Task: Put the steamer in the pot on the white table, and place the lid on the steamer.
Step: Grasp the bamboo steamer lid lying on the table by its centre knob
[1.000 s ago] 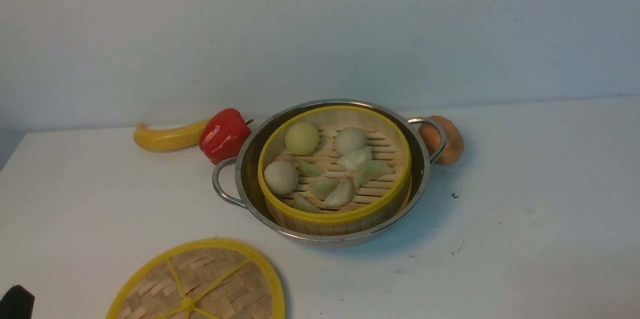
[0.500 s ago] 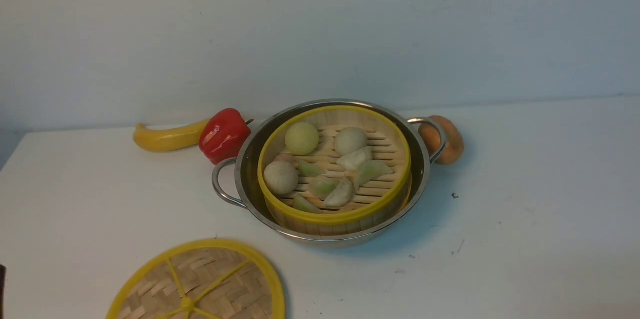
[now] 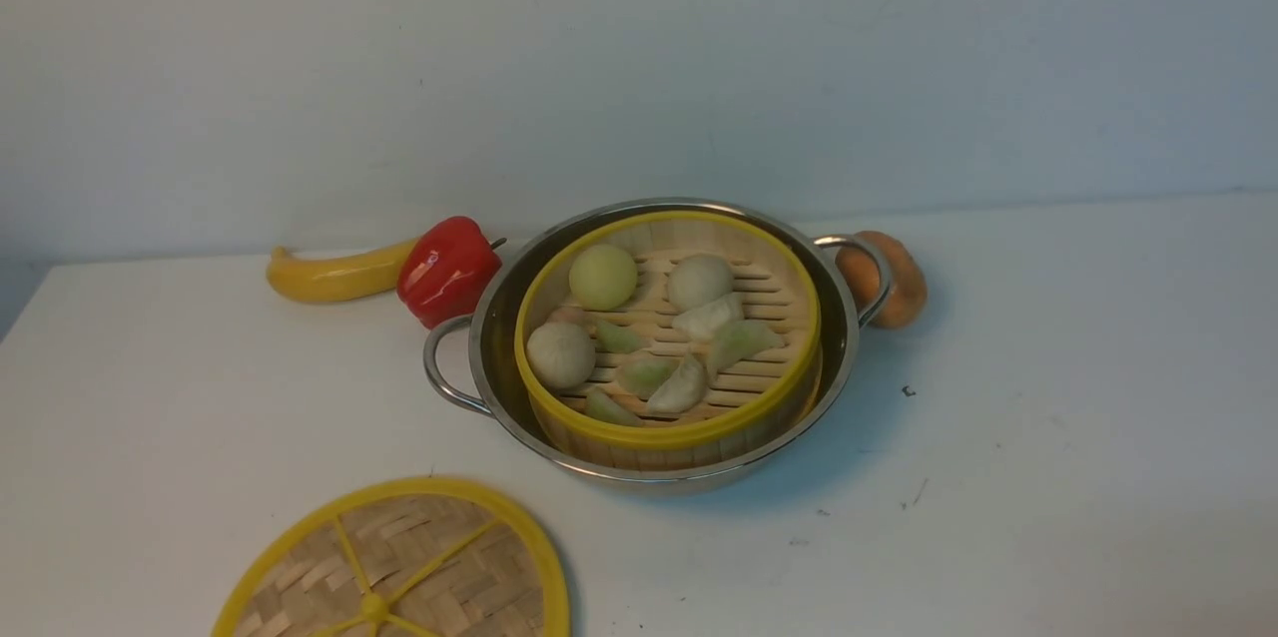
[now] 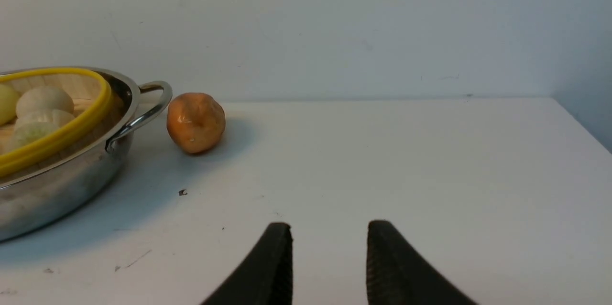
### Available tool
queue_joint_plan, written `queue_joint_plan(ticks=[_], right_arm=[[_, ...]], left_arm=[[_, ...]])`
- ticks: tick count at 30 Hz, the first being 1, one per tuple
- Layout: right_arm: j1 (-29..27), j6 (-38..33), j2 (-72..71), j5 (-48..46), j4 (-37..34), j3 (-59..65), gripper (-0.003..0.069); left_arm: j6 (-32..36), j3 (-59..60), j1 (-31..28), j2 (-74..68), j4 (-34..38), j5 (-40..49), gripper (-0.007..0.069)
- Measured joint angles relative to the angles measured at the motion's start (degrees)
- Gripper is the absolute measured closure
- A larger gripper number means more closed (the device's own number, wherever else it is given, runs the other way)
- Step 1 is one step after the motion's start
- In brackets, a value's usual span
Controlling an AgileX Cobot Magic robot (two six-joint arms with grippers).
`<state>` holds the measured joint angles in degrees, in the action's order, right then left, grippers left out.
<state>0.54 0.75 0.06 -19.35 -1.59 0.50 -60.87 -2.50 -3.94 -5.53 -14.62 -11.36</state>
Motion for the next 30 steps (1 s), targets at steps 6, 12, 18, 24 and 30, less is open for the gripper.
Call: queue_joint_plan(ticks=[6,12,18,24,30], right_arm=[[0.0,0.0,0.0,0.0,0.0,0.0,0.0417],[0.0,0.0,0.0,0.0,0.0,0.0,0.0416],[0.0,0.0,0.0,0.0,0.0,0.0,0.0416],[0.0,0.0,0.0,0.0,0.0,0.0,0.0416],[0.0,0.0,0.0,0.0,0.0,0.0,0.0416]], left_arm=[[-23.9,-7.1,0.0,-4.5,-31.6,-1.8,0.0384],[-47.7,-17.1,0.0,-15.7,-73.3,-17.3,0.0384],[-57.8,-26.2,0.0,-31.1,-84.8,-36.4,0.0384],[-58.4,-36.6,0.0,-43.4,-85.6,-45.5,0.0384],[-55.9,-43.7,-1.3,-50.5,-85.6,-46.0,0.0384]])
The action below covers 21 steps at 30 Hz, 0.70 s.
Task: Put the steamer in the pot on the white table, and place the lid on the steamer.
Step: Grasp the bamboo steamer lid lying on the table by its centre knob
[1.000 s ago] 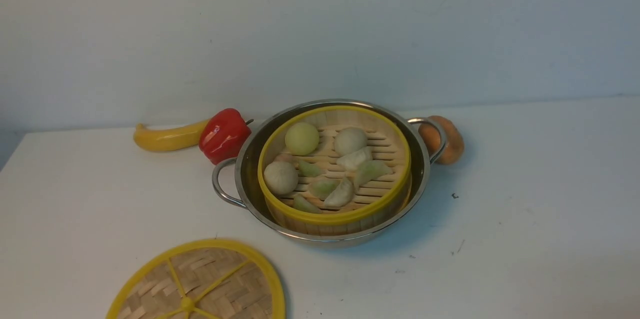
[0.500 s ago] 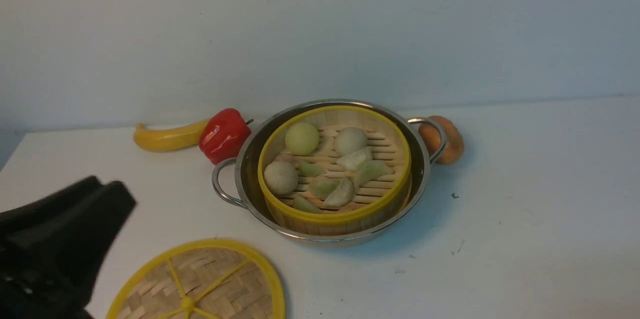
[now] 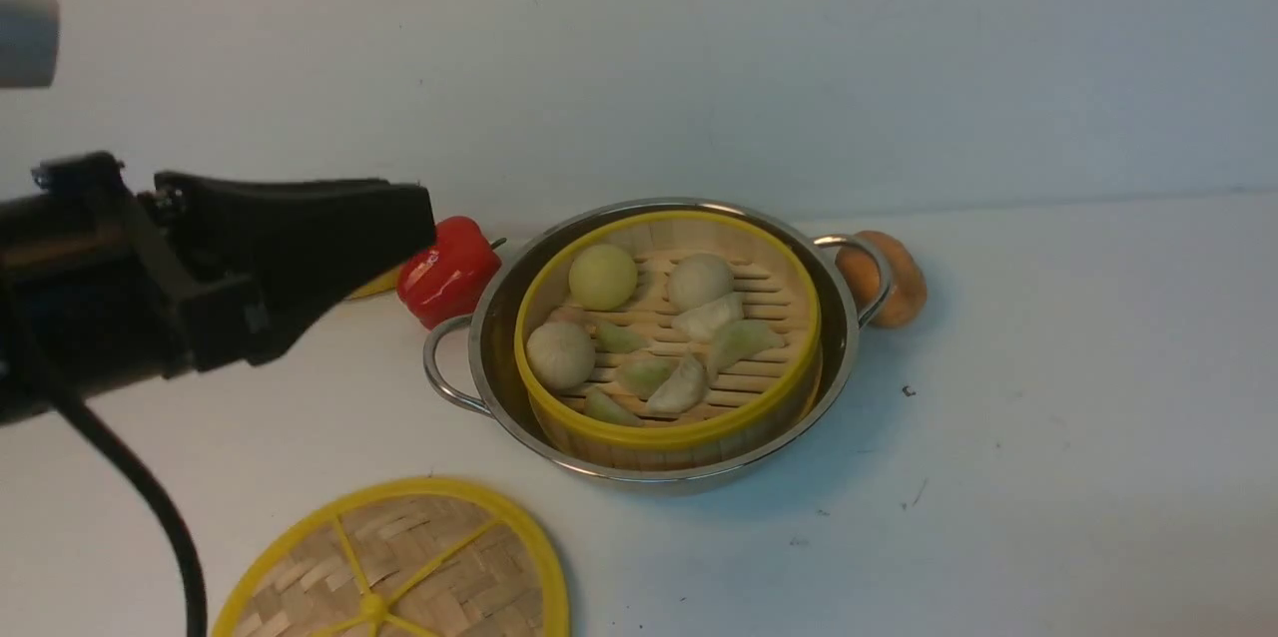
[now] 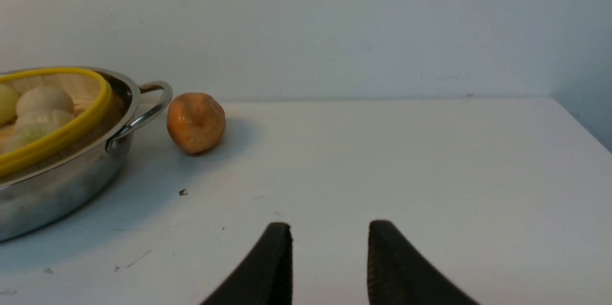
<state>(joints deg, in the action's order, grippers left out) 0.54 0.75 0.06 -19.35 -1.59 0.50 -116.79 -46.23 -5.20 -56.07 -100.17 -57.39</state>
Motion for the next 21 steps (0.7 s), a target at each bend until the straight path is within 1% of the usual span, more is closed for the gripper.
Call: queue_joint_plan(ticks=[2,4,9,12,18,21], right_arm=[[0.0,0.0,0.0,0.0,0.0,0.0,0.0416],[0.0,0.0,0.0,0.0,0.0,0.0,0.0416],[0.0,0.0,0.0,0.0,0.0,0.0,0.0416],[0.0,0.0,0.0,0.0,0.0,0.0,0.0416],[0.0,0.0,0.0,0.0,0.0,0.0,0.0416],[0.0,0.0,0.0,0.0,0.0,0.0,0.0416]], left_arm=[[0.8,-0.5,-2.0,-2.3,0.0,-0.6,0.0384],[0.6,-0.5,-3.5,-4.7,-0.2,-3.4,0.0384],[-1.0,-0.5,-3.9,-6.9,-0.3,-11.1,0.0384],[-2.6,-0.5,-3.9,-7.0,-0.3,-11.7,0.0384],[-11.7,-0.5,-3.8,-5.4,-0.5,-11.8,0.0384],[-11.8,-0.5,-3.8,-3.2,-0.5,-11.9,0.0384]])
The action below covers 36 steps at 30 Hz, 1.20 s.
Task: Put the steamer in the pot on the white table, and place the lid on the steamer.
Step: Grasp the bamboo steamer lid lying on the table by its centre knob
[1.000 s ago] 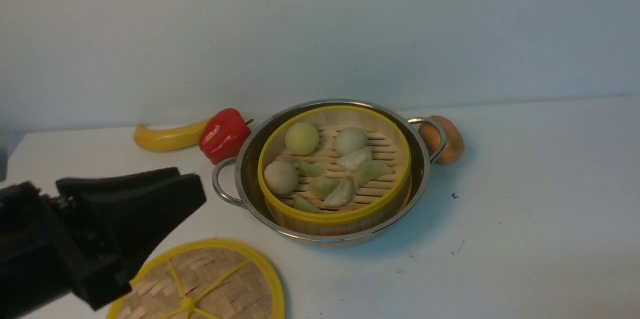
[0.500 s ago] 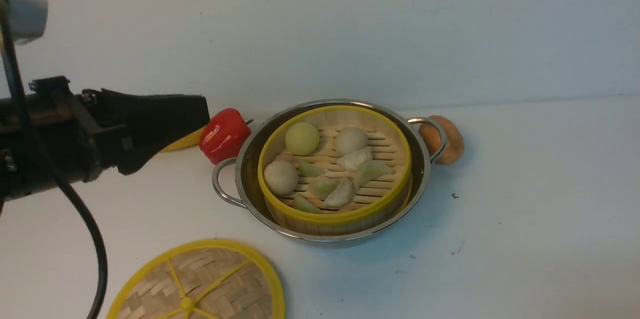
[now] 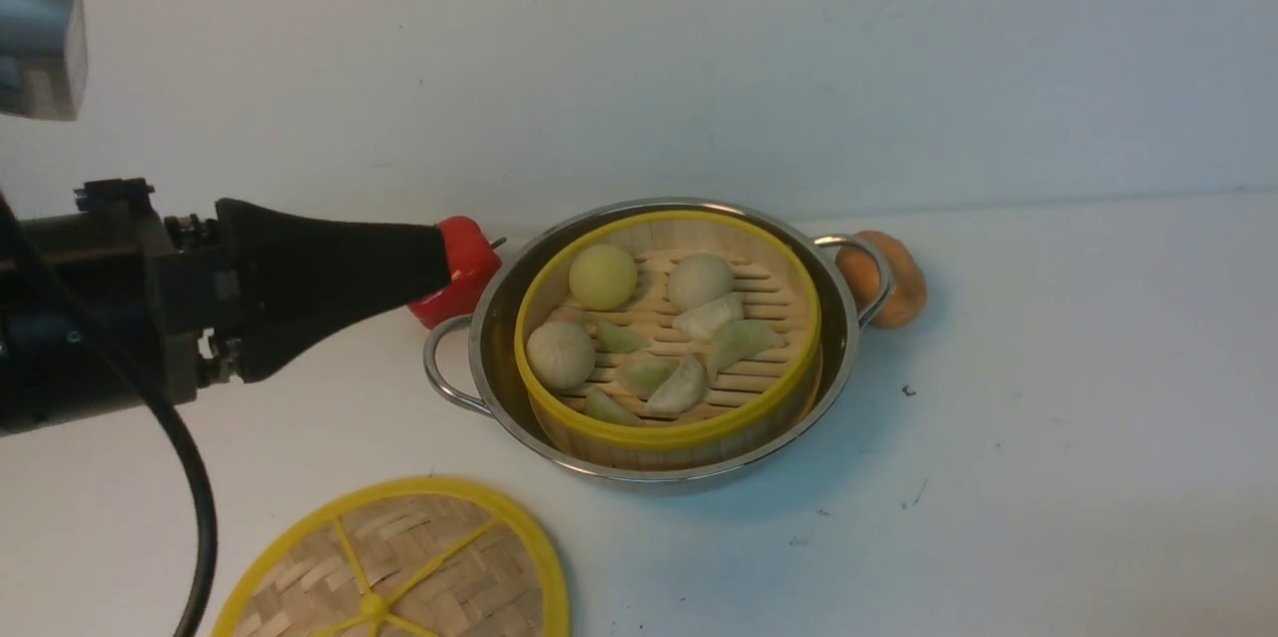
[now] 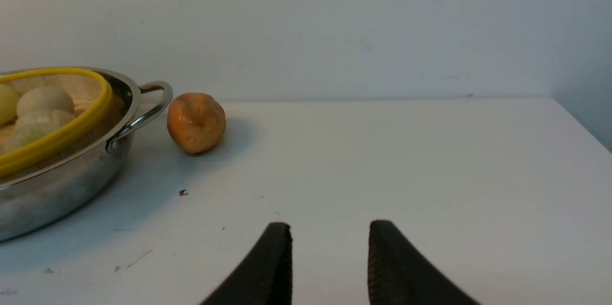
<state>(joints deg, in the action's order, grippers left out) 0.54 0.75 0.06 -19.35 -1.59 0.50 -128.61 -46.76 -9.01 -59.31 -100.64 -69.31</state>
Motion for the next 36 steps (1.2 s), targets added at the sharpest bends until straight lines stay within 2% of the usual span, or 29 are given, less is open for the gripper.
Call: queue_joint_plan(ticks=[6,10,14,15,16,19,21,23,26,29,31,33,34,36], right_arm=[[0.0,0.0,0.0,0.0,0.0,0.0,0.0416],[0.0,0.0,0.0,0.0,0.0,0.0,0.0416],[0.0,0.0,0.0,0.0,0.0,0.0,0.0416],[0.0,0.0,0.0,0.0,0.0,0.0,0.0416],[0.0,0.0,0.0,0.0,0.0,0.0,0.0416],[0.0,0.0,0.0,0.0,0.0,0.0,0.0416],[0.0,0.0,0.0,0.0,0.0,0.0,0.0416],[0.0,0.0,0.0,0.0,0.0,0.0,0.0416],[0.0,0.0,0.0,0.0,0.0,0.0,0.0416],[0.0,0.0,0.0,0.0,0.0,0.0,0.0416],[0.0,0.0,0.0,0.0,0.0,0.0,0.0416],[0.0,0.0,0.0,0.0,0.0,0.0,0.0416],[0.0,0.0,0.0,0.0,0.0,0.0,0.0416],[0.0,0.0,0.0,0.0,0.0,0.0,0.0416]], left_arm=[[4.6,-0.1,-0.1,0.9,0.0,0.5,0.0384],[8.5,-1.3,-0.1,0.9,-0.1,7.4,0.0384],[14.8,-2.1,-0.1,0.9,0.0,23.6,0.0384],[15.1,-2.1,-0.1,0.9,0.0,24.6,0.0384],[18.7,-2.1,-0.1,0.9,0.0,34.0,0.0384],[24.8,-2.1,-0.1,0.9,-0.2,50.4,0.0384],[27.6,-2.1,-0.1,0.9,-0.2,57.7,0.0384],[31.6,-2.1,-0.1,0.9,-0.2,68.6,0.0384],[34.3,-2.1,-0.1,0.9,0.7,78.0,0.0384],[38.8,-2.1,-0.1,0.9,6.5,85.4,0.0384],[45.7,-2.1,-0.1,0.7,13.0,91.4,0.0384],[54.8,-2.1,-0.1,0.1,20.1,97.2,0.0384],[62.8,-2.1,-0.1,-0.2,25.9,101.8,0.0384],[72.0,-2.1,-0.2,-0.6,35.6,105.8,0.0384]])
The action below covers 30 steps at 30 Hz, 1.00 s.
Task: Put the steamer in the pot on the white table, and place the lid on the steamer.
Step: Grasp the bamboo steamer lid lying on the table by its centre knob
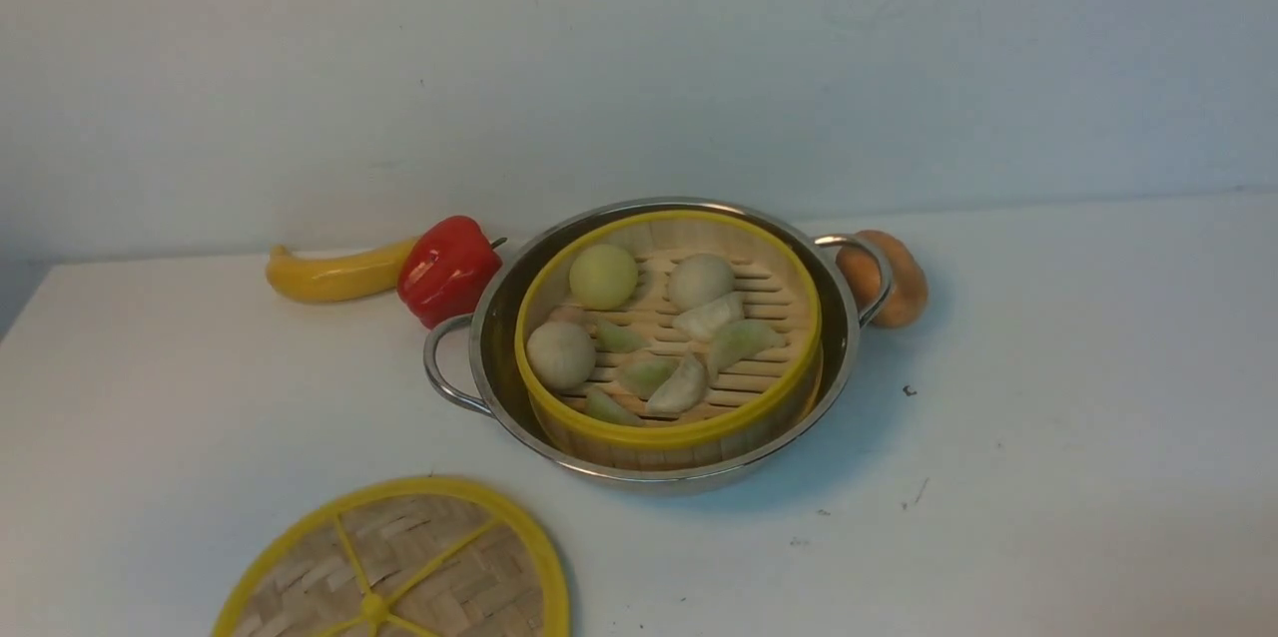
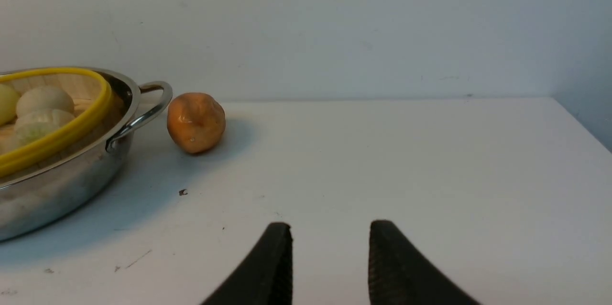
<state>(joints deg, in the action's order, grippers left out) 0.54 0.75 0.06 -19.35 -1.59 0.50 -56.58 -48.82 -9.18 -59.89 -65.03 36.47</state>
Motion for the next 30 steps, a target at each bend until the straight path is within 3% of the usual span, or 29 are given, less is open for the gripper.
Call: queue_joint_plan(ticks=[3,4,5,8,9,11,12,13,16,21,26,30], right_arm=[[0.0,0.0,0.0,0.0,0.0,0.0,0.0416],[0.0,0.0,0.0,0.0,0.0,0.0,0.0416],[0.0,0.0,0.0,0.0,0.0,0.0,0.0416],[0.0,0.0,0.0,0.0,0.0,0.0,0.0416],[0.0,0.0,0.0,0.0,0.0,0.0,0.0416],[0.0,0.0,0.0,0.0,0.0,0.0,0.0416],[0.0,0.0,0.0,0.0,0.0,0.0,0.0416],[0.0,0.0,0.0,0.0,0.0,0.0,0.0416],[0.0,0.0,0.0,0.0,0.0,0.0,0.0416],[0.0,0.0,0.0,0.0,0.0,0.0,0.0416],[0.0,0.0,0.0,0.0,0.0,0.0,0.0416],[0.0,0.0,0.0,0.0,0.0,0.0,0.0416]], left_arm=[[19.1,0.0,-0.1,-0.2,29.1,2.6,0.0384],[23.1,0.0,-0.1,-0.4,35.1,2.7,0.0384],[31.9,0.0,0.0,-0.9,47.3,2.9,0.0384],[58.2,0.0,0.5,-3.3,74.7,4.9,0.0384],[62.1,0.0,0.6,-4.0,79.9,6.0,0.0384],[83.1,0.0,0.9,-7.1,94.5,10.5,0.0384],[86.7,0.0,0.9,-7.4,95.4,11.6,0.0384],[98.5,0.0,0.9,-9.9,100.4,15.6,0.0384],[108.2,0.0,0.9,-14.2,103.4,19.1,0.0384],[109.5,0.0,0.9,-19.2,103.8,19.1,0.0377],[109.3,-0.1,3.5,-25.1,100.5,18.5,0.0305],[104.9,-0.1,8.6,-28.3,95.2,14.2,0.0239]])
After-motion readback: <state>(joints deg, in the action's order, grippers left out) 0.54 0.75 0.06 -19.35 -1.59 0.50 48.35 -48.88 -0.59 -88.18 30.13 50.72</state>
